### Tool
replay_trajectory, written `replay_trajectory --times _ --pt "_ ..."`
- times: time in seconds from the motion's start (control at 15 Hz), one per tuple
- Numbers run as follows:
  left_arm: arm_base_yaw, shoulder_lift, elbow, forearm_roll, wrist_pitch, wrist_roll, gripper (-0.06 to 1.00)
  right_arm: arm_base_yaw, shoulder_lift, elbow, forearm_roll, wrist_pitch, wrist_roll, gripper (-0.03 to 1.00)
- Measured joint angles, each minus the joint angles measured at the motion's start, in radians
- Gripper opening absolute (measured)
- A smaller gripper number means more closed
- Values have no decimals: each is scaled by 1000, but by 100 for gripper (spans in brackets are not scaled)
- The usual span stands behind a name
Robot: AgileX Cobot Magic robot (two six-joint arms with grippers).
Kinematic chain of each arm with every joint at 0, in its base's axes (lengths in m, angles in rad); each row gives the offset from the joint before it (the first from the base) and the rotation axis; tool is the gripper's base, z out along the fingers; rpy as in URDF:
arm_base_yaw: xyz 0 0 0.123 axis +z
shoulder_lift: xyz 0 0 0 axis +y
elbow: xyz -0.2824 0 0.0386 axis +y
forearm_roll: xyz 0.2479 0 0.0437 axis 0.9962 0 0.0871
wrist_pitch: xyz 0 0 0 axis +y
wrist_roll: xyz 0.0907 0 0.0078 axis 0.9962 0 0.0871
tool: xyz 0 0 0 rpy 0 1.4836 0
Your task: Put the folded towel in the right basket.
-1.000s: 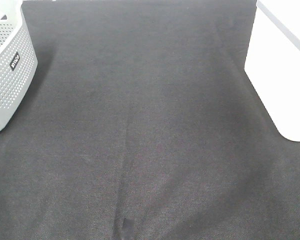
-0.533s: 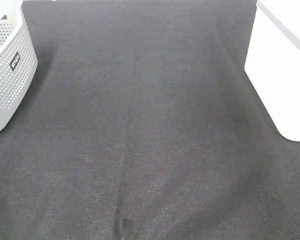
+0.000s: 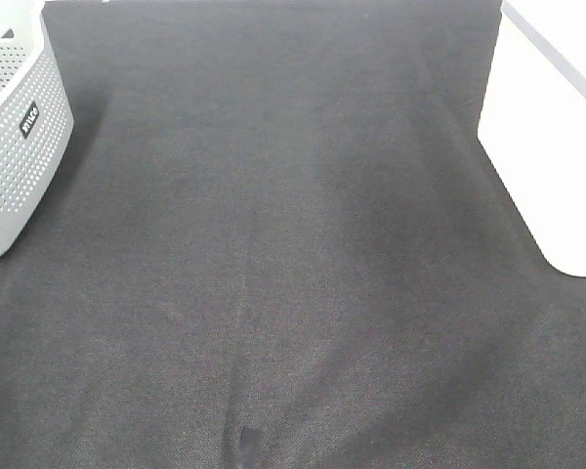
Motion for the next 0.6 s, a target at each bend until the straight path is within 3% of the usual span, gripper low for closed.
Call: replay_trajectory --times 0.07,0.33,0.6 --pt "0 0 0 0 0 0 99 -1 -96 134 -13 -1 0 97" --pt "0 0 0 0 0 0 99 -1 -682 836 -5 -154 27 97" --pt "0 0 0 0 0 0 99 -1 -1200 1307 -4 -247 17 97"
